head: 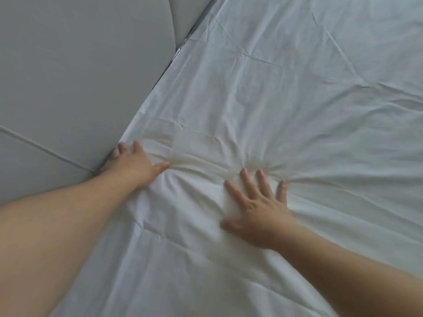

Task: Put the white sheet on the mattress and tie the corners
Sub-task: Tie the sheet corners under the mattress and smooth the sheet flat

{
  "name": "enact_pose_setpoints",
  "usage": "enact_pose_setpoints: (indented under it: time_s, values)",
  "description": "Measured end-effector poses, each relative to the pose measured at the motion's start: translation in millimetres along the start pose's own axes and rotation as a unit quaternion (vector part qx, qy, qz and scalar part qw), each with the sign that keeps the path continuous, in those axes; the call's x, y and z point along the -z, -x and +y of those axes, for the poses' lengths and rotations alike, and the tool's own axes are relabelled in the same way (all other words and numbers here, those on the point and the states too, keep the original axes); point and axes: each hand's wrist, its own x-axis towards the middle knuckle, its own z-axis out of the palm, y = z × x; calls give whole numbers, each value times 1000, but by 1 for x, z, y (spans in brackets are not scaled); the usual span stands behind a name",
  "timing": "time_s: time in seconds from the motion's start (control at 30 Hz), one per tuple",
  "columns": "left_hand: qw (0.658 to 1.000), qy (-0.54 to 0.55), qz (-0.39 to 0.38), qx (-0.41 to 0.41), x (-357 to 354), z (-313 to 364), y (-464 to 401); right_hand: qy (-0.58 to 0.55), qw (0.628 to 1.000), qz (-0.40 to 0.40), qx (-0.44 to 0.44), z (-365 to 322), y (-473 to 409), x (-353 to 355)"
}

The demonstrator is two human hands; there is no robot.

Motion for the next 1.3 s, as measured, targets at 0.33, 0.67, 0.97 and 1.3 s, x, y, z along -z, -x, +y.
enact_pose_setpoints:
  time_s: [0.33,0.67,0.97,1.3]
  values:
    - [978,-72,-89,-172,-80,36,138,-60,997,-13,-55,7,43,-3]
    - [971,-120,-187,90,-98,-101,170,40,982,-176,47,-11,211,-86]
    - [934,-146,-108,-308,-96,-36,295,-123,986,-8,-109,-8,224,-63]
    - [850,-267,-361,-276,-155,-90,405,-126,934,-329,-53,-49,366,-160]
